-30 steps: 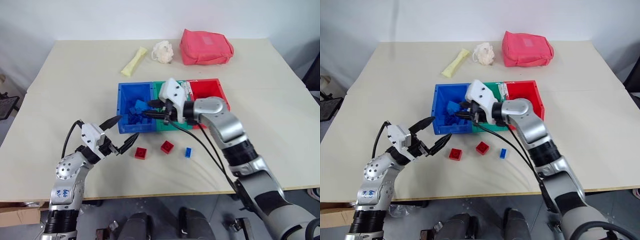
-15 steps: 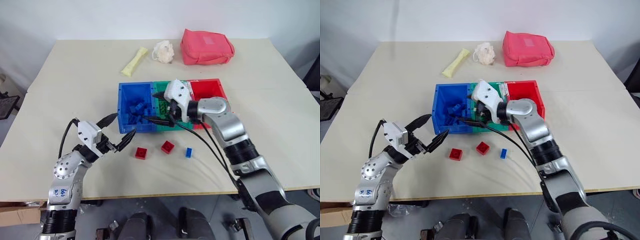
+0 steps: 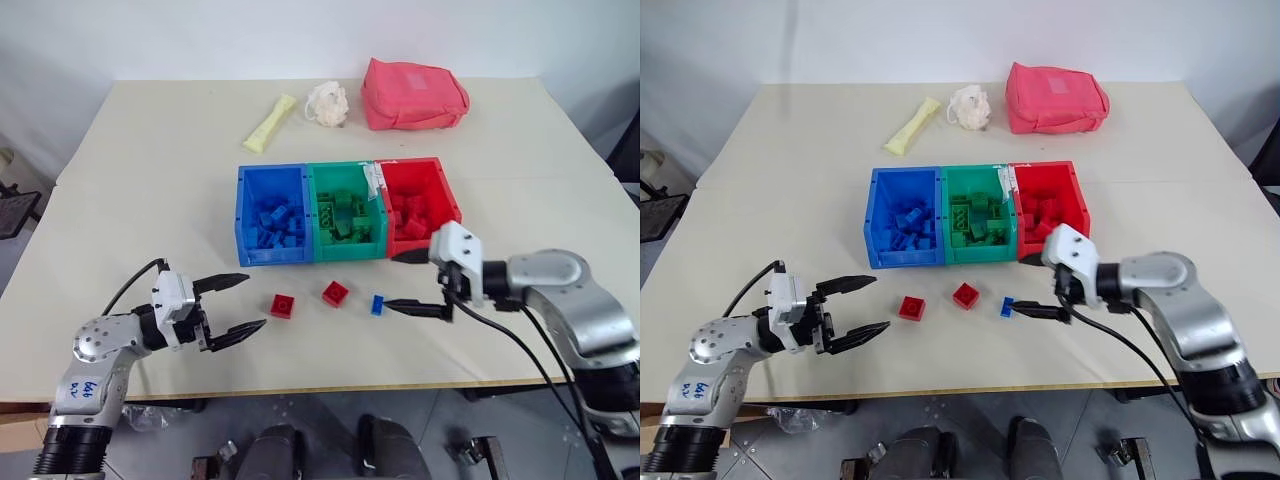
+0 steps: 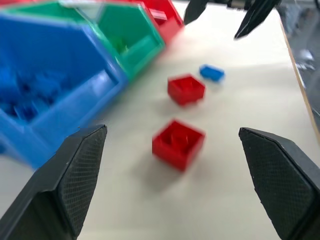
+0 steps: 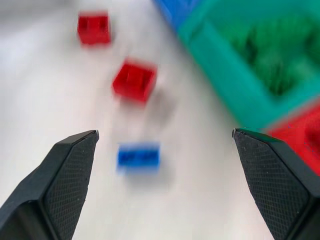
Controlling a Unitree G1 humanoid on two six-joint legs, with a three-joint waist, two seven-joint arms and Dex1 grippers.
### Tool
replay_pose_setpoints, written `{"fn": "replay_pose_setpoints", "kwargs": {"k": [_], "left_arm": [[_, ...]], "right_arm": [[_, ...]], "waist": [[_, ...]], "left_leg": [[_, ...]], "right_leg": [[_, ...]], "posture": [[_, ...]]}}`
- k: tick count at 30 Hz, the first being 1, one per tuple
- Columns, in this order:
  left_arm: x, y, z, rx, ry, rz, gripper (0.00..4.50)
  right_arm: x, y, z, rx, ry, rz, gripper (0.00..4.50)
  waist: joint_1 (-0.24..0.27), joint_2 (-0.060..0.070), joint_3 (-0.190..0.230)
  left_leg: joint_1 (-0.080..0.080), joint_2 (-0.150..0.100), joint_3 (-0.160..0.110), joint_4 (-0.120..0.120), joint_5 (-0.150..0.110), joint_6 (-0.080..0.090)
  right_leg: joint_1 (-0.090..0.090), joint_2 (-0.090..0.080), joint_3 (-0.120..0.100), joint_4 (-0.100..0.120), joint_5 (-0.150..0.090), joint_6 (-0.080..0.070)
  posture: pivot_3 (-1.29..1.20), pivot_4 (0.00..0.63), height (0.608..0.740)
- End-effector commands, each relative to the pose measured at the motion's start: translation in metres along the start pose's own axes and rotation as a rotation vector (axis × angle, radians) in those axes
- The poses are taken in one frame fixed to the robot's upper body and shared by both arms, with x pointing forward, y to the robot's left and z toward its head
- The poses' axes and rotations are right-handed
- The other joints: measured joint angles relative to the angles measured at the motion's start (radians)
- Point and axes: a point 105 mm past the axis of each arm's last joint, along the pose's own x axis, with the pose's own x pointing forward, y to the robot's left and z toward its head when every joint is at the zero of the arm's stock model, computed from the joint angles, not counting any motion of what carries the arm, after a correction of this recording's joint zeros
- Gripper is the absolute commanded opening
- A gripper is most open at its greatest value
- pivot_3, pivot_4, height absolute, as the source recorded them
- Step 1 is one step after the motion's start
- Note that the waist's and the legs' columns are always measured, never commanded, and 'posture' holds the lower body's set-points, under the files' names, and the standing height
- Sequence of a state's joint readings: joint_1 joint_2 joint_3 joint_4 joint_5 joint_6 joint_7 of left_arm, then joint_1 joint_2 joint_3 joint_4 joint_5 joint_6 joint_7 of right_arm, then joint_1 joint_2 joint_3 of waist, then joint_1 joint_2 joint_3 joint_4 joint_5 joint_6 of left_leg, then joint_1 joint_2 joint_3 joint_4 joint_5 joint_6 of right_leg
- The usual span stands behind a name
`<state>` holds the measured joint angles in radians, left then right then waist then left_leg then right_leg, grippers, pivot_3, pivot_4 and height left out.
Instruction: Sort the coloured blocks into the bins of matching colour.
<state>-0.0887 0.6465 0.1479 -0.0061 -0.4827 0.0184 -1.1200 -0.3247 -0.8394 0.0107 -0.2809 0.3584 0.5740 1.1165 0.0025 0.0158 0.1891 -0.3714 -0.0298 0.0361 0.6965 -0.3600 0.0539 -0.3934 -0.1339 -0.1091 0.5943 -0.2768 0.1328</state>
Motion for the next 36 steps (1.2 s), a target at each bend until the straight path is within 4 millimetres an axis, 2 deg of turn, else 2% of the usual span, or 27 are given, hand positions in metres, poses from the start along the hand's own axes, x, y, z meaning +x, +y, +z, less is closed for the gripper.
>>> {"fn": "replay_pose_setpoints", "kwargs": {"k": [1,3,7,16,20,24,31,33,36], "left_arm": [[-0.007,0.000,0.000,0.015,0.012,-0.033,4.50],[-0.008,-0.002,-0.001,0.009,0.021,-0.054,4.50],[-0.009,-0.001,-0.001,0.010,0.017,-0.060,4.50],[-0.016,-0.001,0.003,0.010,0.027,-0.052,4.50],[-0.022,0.002,0.005,0.024,0.024,0.016,4.50],[-0.022,-0.010,0.005,0.003,0.016,0.024,4.50],[-0.019,-0.017,0.008,-0.007,0.004,0.050,4.50],[-0.019,-0.018,0.008,-0.007,0.001,0.056,4.50],[-0.018,-0.020,0.009,-0.009,0.000,0.060,4.50]], "right_arm": [[-0.025,0.004,-0.004,0.018,0.024,-0.051,4.48],[-0.037,0.008,-0.018,0.057,0.071,-0.073,4.48],[-0.042,0.012,-0.023,0.071,0.089,-0.088,4.48],[-0.027,0.011,-0.013,0.055,0.053,-0.082,4.48],[-0.005,0.008,-0.006,0.046,0.010,-0.066,4.48],[0.020,0.002,-0.012,0.026,0.019,-0.064,4.48],[0.048,-0.003,-0.017,0.026,-0.005,-0.040,4.48],[0.054,-0.003,-0.017,0.023,-0.006,-0.030,4.10],[0.055,-0.002,-0.017,0.006,-0.009,-0.022,3.23]], "waist": [[0.001,0.000,0.000],[0.006,0.000,0.000],[0.006,0.000,0.000],[0.002,0.000,0.000],[-0.002,0.000,0.000],[-0.003,0.000,0.000],[-0.003,0.000,0.000],[-0.005,0.000,0.000],[-0.005,0.000,0.000]], "left_leg": [[0.000,0.000,0.000,0.000,0.000,0.000],[0.000,0.001,-0.001,-0.001,0.000,0.000],[0.000,0.001,0.001,-0.001,0.000,0.000],[0.001,0.003,0.001,-0.001,-0.001,-0.001],[0.001,0.003,0.001,-0.001,-0.001,-0.001],[0.001,0.003,0.001,-0.001,-0.001,-0.001],[0.000,0.003,0.000,-0.001,-0.001,-0.001],[0.000,0.003,0.000,-0.001,-0.001,-0.001],[0.001,0.003,0.000,-0.001,-0.001,-0.001]], "right_leg": [[0.000,0.000,0.000,0.000,0.000,0.000],[0.000,-0.001,0.000,0.000,0.000,0.000],[0.000,-0.001,0.001,-0.001,0.000,0.000],[0.000,-0.001,0.002,-0.001,0.000,0.000],[0.000,-0.001,0.002,-0.002,0.000,0.000],[0.000,-0.001,0.002,-0.002,0.000,0.000],[0.000,0.000,0.001,-0.001,0.000,0.000],[0.000,0.000,0.001,-0.001,0.000,0.000],[0.000,0.001,0.001,-0.001,0.000,0.000]], "posture": [[0.00,0.150,0.740],[0.00,0.150,0.740],[0.00,0.150,0.740],[0.00,0.150,0.740],[0.00,0.150,0.740],[0.00,0.150,0.740],[0.00,0.150,0.740],[0.00,0.150,0.740],[0.00,0.150,0.740]]}}
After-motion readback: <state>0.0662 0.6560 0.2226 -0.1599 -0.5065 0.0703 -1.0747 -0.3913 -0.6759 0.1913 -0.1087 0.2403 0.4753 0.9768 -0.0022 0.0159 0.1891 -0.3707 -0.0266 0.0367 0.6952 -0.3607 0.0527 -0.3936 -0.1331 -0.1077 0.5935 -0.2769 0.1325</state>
